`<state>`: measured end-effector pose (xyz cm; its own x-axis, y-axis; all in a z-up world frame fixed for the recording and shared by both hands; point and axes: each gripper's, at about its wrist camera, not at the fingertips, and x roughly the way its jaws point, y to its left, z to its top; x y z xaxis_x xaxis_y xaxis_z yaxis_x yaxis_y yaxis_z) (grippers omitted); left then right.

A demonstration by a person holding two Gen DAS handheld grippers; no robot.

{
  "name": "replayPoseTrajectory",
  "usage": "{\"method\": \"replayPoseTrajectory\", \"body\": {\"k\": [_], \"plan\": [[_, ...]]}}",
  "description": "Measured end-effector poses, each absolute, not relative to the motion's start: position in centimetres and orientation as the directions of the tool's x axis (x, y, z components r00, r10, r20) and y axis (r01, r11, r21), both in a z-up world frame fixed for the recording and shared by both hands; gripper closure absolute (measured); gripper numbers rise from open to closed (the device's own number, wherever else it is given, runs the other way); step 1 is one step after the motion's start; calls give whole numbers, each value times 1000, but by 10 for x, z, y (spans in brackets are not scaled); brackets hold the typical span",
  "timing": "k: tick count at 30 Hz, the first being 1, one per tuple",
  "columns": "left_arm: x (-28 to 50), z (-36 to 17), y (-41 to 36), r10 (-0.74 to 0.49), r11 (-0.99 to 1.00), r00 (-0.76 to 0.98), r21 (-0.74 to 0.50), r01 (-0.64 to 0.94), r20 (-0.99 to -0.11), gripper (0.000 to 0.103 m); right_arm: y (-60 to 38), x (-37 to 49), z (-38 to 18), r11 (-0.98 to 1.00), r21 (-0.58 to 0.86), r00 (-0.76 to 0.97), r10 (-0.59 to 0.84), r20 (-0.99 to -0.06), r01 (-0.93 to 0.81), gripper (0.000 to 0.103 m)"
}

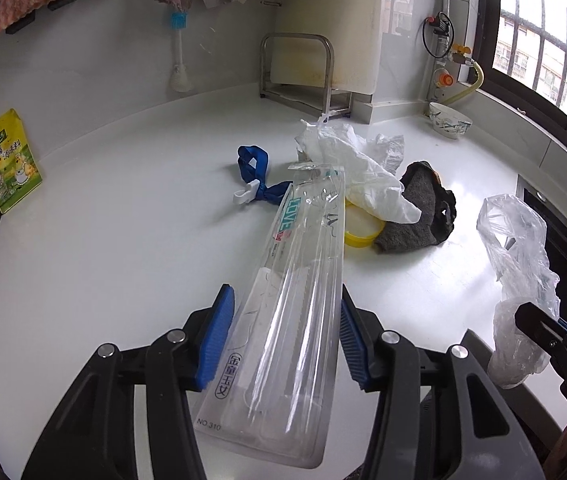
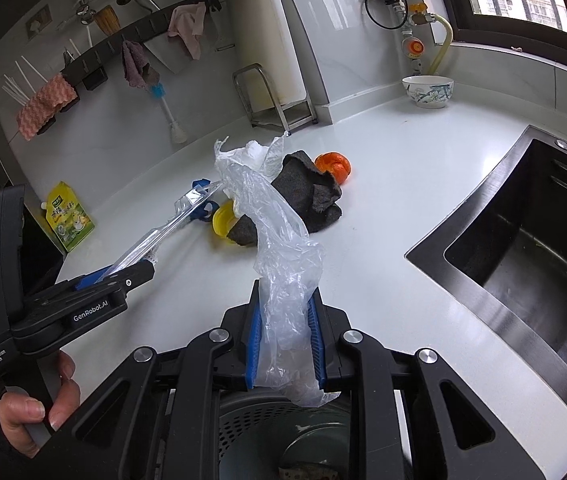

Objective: Collect trash
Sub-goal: 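Carry the bag and toothbrush package over the grey bin with both tools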

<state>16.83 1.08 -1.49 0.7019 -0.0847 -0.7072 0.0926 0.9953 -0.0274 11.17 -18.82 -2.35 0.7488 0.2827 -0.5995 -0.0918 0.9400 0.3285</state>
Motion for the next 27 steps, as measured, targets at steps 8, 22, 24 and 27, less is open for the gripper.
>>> {"method": "replayPoseTrajectory", "body": {"k": [8,22,24,27], "plan": [[139,-6,15,-104,994,712,-40,106,-695,86,-183,82,-20,943,323,755,272,-596,-84,83],[89,6,22,-140,990,738,-70,125,-660,88,-177,33,-10,947,310,772,263,-579,-90,83],[80,9,22,-145,989,741,-68,132,-656,88,-176,26,-8,947,306,774,262,-577,-93,83],[63,11,20,-152,987,743,-66,144,-652,88,-175,15,-7,948,304,775,262,-576,-95,83]]}}
